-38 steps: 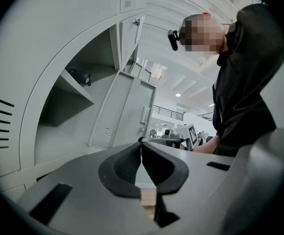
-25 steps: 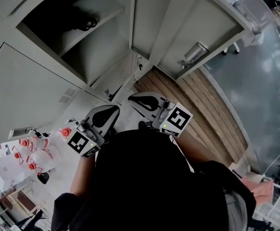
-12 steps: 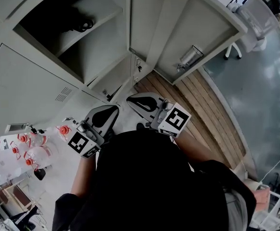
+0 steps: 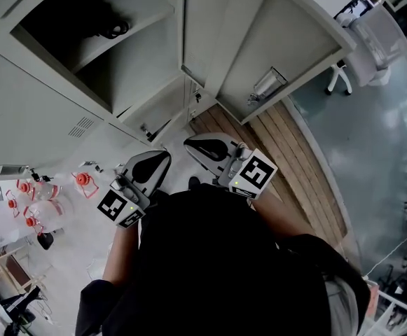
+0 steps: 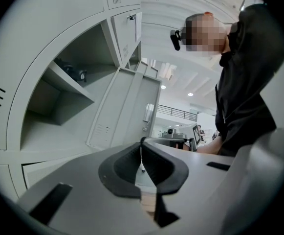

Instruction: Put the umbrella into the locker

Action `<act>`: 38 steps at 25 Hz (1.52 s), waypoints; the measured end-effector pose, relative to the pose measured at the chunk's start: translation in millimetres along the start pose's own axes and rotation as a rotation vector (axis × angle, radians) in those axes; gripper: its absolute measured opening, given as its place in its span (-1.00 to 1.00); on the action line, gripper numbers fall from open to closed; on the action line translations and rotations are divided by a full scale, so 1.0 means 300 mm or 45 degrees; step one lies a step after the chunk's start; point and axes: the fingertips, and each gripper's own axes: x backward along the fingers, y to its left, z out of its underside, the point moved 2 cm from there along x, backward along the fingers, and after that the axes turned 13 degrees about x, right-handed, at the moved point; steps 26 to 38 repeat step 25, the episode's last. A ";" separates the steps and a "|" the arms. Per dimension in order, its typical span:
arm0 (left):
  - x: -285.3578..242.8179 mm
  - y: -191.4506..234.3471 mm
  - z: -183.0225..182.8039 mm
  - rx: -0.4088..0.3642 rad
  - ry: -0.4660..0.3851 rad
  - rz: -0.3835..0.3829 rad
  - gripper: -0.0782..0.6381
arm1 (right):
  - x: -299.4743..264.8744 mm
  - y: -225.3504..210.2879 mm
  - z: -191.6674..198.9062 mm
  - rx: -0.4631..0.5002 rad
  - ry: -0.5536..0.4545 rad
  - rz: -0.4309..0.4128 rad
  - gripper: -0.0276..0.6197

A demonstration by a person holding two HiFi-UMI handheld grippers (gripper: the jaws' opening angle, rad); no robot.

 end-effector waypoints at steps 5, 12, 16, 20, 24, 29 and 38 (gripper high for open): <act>-0.039 -0.038 0.057 0.047 -0.007 -0.012 -0.73 | 0.064 0.004 0.048 -0.016 0.020 -0.003 -0.88; -0.043 -0.085 0.125 0.066 0.055 0.020 -0.73 | 0.112 -0.011 0.114 -0.063 0.040 0.084 -0.88; -0.042 -0.076 0.115 0.072 0.067 0.016 -0.73 | 0.097 -0.006 0.083 -0.054 0.036 0.095 -0.88; -0.075 -0.060 0.080 -0.008 0.047 0.021 -0.73 | 0.087 0.010 0.056 0.006 0.037 0.050 -0.88; -0.073 -0.082 0.037 0.049 -0.049 0.037 -0.73 | 0.116 0.028 0.093 -0.026 0.080 0.063 -0.88; -0.069 -0.088 0.032 0.067 -0.066 0.040 -0.73 | 0.124 0.031 0.101 -0.041 0.088 0.072 -0.88; -0.069 -0.088 0.032 0.067 -0.066 0.040 -0.73 | 0.124 0.031 0.101 -0.041 0.088 0.072 -0.88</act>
